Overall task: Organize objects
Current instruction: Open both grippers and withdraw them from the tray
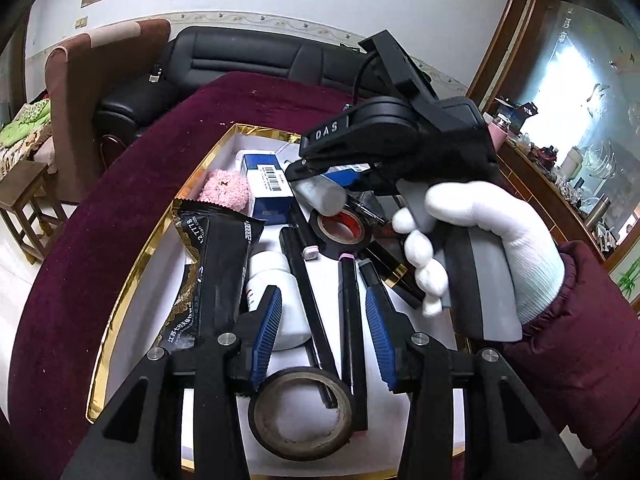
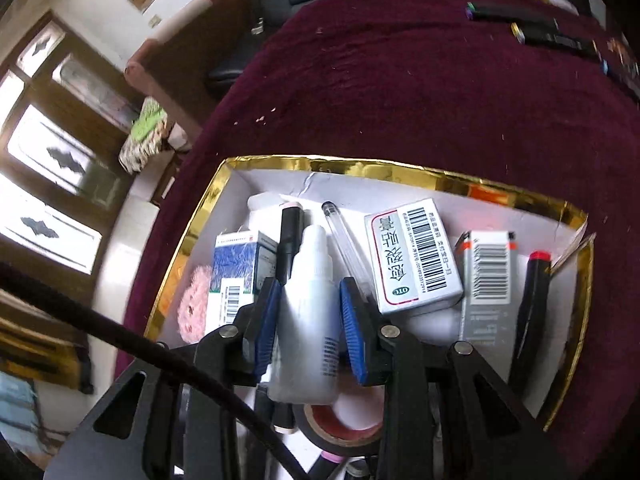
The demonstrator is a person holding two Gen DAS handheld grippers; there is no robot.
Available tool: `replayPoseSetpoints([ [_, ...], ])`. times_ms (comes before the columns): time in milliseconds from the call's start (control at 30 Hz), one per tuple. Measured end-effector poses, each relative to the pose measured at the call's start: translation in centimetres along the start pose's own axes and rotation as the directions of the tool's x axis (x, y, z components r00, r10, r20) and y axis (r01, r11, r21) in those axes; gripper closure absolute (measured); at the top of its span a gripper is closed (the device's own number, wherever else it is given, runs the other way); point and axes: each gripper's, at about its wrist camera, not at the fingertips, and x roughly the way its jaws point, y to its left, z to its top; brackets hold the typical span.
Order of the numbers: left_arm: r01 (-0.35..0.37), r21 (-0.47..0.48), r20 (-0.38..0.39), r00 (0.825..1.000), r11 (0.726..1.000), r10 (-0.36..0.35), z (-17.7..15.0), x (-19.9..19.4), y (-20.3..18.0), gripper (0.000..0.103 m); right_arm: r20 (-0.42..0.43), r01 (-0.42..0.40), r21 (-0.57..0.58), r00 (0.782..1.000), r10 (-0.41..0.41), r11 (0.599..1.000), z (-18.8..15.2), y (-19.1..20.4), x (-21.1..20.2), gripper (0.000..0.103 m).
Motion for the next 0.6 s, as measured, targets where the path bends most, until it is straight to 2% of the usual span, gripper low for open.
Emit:
replayPoseSetpoints([
  [133,-0.014,0.008,0.006,1.0,1.0,0.014,-0.1,-0.3,-0.4,0.064,0.017,-0.027,0.015,0.999,0.027,1.0,0.1,-0.4,-1.0,0.071],
  [233,-0.032,0.011,0.016,0.999,0.999,0.032,-0.1,-0.5,-0.6,0.055,0.046,-0.049,0.012,0.998,0.049,0.999,-0.1,-0.5,-2.5,0.066],
  [467,-0.099,0.048,0.042,0.994,0.994,0.097,-0.5,-1.4,-2.3,0.055,0.082,-0.055,-0.032,0.995,0.057,0.998,-1.8,-0.1,-5.5,0.064],
  [533,-0.119,0.061,0.05,0.992,0.991,0.116,-0.7,-1.7,-3.0,0.052,0.085,-0.057,-0.043,0.995,0.061,0.997,-2.8,-0.4,-6.3,0.064],
  [600,-0.139,0.074,0.063,0.989,0.988,0.135,-0.9,-2.0,-3.6,0.045,0.088,-0.059,-0.049,0.994,0.063,0.997,-3.7,-0.7,-7.0,0.064],
])
